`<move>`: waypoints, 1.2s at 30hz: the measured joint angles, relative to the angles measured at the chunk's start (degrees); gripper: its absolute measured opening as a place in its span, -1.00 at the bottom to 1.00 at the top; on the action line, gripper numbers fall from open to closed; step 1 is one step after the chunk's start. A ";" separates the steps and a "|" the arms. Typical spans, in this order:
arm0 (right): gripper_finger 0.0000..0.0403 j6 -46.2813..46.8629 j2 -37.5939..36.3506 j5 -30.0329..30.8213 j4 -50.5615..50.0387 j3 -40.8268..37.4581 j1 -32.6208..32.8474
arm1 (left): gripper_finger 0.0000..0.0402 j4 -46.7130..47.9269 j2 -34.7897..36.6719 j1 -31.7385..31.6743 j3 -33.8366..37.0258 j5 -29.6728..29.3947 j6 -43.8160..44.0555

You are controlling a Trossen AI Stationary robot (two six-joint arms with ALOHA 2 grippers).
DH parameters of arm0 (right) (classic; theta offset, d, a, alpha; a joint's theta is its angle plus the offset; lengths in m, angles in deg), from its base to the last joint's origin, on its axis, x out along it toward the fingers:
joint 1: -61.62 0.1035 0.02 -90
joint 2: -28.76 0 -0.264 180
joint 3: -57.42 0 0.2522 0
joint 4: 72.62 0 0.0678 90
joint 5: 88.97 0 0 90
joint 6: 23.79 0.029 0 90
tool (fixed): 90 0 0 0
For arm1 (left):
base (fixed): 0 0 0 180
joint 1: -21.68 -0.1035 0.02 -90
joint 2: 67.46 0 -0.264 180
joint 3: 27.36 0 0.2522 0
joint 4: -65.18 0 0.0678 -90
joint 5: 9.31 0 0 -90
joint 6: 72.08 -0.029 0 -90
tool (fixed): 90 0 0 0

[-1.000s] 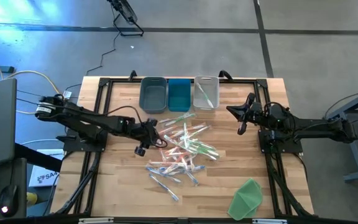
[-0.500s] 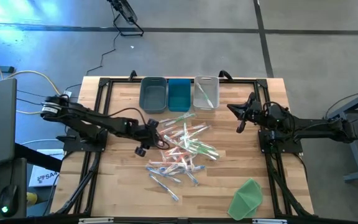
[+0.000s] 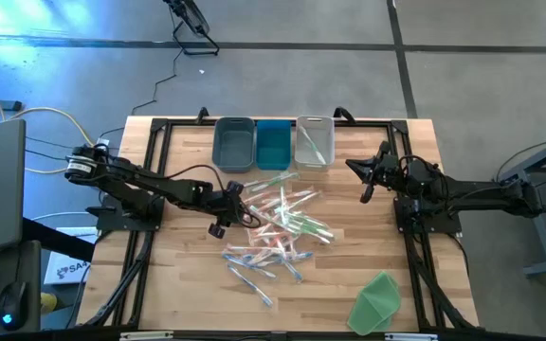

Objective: Pick & Place Toothbrushes
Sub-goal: Put the orange toothbrush into the dark blue bin

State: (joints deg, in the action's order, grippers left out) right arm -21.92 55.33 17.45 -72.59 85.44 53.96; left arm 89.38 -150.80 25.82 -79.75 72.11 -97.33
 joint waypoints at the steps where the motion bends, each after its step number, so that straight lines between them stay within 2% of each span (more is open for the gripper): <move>1: -0.99 0.00 0.00 -0.01 0.00 0.00 0.00 | -0.22 0.14 -0.29 0.00 -0.02 0.00 0.00; 28: -0.99 -0.02 0.00 -0.04 -0.07 0.00 0.02 | -0.22 1.77 -1.01 0.00 0.00 0.22 0.25; 36: -0.99 -0.06 0.00 -0.04 -0.07 0.00 0.02 | -0.22 5.47 -1.01 0.00 0.00 1.30 5.83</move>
State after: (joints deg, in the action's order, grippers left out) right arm -21.99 55.33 17.41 -72.66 85.44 53.98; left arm 94.85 -151.81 25.82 -79.75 73.41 -91.50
